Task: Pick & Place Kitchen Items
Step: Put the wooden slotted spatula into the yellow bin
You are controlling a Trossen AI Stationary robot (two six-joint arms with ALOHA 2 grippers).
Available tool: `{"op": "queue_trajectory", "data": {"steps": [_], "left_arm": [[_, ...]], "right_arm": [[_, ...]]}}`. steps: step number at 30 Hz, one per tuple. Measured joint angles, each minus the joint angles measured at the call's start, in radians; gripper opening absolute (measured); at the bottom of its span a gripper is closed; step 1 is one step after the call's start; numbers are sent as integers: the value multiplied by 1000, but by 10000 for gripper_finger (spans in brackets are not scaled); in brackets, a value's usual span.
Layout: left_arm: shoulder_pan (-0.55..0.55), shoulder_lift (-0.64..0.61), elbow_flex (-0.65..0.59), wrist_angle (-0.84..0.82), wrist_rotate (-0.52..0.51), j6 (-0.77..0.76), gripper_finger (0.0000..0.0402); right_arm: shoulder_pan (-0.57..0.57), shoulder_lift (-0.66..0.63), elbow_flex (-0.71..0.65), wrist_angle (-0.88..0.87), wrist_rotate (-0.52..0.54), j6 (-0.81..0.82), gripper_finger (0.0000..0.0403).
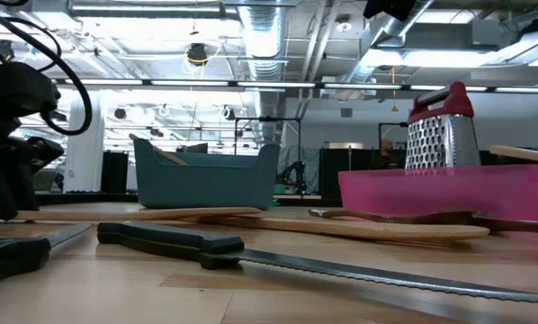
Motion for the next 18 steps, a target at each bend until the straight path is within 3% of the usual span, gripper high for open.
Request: {"op": "queue_trajectory", "data": {"steps": [18], "left_arm": [[60, -271, -1, 32, -25, -15, 56]], "right_arm": [[0, 0, 0, 0, -3, 0, 205]]}}
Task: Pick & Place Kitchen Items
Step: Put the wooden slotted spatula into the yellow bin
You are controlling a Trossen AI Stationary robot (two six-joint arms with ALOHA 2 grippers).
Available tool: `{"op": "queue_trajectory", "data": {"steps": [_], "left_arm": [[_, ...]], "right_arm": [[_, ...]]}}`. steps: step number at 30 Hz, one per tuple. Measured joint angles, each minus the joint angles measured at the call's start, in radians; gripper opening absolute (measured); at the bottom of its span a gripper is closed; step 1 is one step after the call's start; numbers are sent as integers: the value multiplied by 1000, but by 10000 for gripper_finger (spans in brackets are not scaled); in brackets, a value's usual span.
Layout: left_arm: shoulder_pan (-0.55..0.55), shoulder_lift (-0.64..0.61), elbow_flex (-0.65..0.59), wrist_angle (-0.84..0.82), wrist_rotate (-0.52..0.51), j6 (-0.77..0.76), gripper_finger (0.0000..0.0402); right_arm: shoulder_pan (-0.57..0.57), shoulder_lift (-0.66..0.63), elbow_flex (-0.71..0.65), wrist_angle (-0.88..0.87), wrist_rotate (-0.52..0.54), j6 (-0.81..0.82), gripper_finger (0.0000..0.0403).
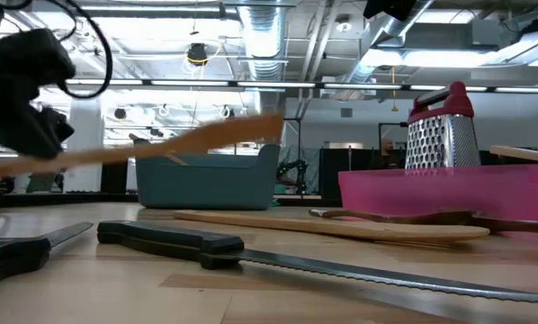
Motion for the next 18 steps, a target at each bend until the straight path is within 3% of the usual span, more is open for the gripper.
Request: {"op": "queue_trajectory", "data": {"steps": [10, 18], "left_arm": [[0, -226, 2, 52, -5, 1, 59], [-1, -353, 4, 262, -18, 137, 60]], "right_arm": [[29, -51, 0, -12, -4, 0, 205], [70, -99, 0, -10, 2, 26, 205]]}}
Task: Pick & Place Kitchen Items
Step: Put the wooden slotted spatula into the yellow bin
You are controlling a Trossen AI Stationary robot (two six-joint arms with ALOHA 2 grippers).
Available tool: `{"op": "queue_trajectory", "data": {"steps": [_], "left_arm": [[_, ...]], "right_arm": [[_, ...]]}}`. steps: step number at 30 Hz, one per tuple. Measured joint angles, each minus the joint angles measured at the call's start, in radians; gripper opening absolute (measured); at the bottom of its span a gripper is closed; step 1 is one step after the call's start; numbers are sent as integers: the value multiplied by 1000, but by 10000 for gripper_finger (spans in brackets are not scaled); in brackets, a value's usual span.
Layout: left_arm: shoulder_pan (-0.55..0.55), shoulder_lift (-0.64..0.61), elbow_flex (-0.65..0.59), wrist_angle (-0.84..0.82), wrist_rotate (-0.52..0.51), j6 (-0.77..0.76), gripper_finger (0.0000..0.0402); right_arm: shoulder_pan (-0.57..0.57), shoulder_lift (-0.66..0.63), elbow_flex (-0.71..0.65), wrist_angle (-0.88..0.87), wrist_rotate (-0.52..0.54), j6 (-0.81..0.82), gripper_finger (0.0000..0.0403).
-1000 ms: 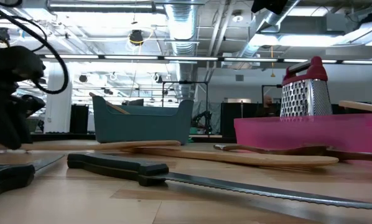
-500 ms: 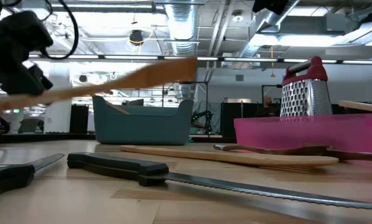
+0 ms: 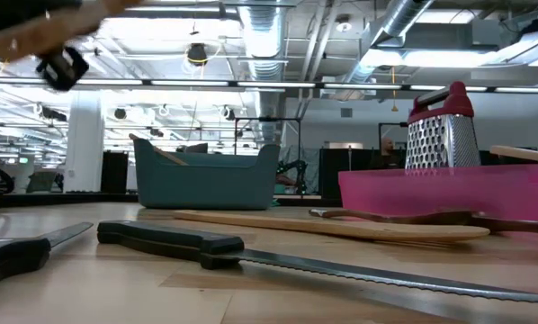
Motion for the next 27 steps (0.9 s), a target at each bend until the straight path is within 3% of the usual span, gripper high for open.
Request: {"op": "queue_trajectory", "data": {"steps": [7, 15, 27], "left_arm": [[0, -38, 0, 296, 5, 233, 60], [0, -37, 0, 576, 131, 428, 60], [0, -37, 0, 641, 178, 497, 61]], "right_arm": [[46, -4, 0, 19, 1, -1, 205], [120, -3, 0, 35, 70, -9, 205], [161, -3, -65, 185, 114, -58, 205]]}}
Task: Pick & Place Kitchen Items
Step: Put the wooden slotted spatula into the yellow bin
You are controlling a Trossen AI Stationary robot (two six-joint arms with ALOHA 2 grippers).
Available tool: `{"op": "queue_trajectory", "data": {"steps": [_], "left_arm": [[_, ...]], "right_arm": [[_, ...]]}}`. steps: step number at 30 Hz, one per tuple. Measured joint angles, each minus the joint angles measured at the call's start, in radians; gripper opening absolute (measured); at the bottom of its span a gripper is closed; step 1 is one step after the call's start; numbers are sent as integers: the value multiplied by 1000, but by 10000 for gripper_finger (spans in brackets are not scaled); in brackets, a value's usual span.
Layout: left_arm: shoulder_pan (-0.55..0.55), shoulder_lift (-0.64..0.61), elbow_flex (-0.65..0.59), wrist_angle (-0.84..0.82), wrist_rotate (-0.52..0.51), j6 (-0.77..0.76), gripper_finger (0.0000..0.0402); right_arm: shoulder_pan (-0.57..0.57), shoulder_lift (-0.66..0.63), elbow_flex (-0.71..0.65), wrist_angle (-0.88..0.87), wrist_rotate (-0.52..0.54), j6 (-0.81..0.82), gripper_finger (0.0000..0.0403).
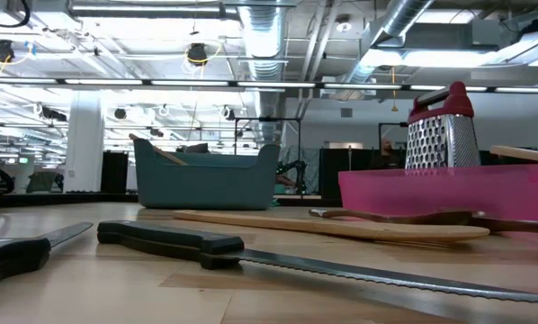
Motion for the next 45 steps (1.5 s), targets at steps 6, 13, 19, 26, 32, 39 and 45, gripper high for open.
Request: {"op": "queue_trajectory", "data": {"steps": [6, 13, 19, 26, 32, 39, 45], "left_arm": [[0, 6, 0, 3, -4, 38, 61], [28, 15, 0, 10, -12, 139, 61], [107, 55, 0, 30, 13, 150, 62], [217, 166, 1, 166, 172, 106, 62], [285, 255, 1, 246, 290, 40, 63], [341, 341, 1, 331, 333, 13, 63], [376, 392, 29, 349, 373, 0, 63]], "right_arm": [[-13, 5, -35, 65, 0, -4, 205], [-37, 32, -78, 281, 0, -131, 205], [-66, 104, -98, 542, -5, -260, 205], [-96, 247, -97, 830, -42, -421, 205], [-152, 338, -85, 1018, -163, -441, 205], [-185, 430, 13, 1048, -284, -433, 205], [-195, 508, 107, 1042, -341, -433, 205]]}}
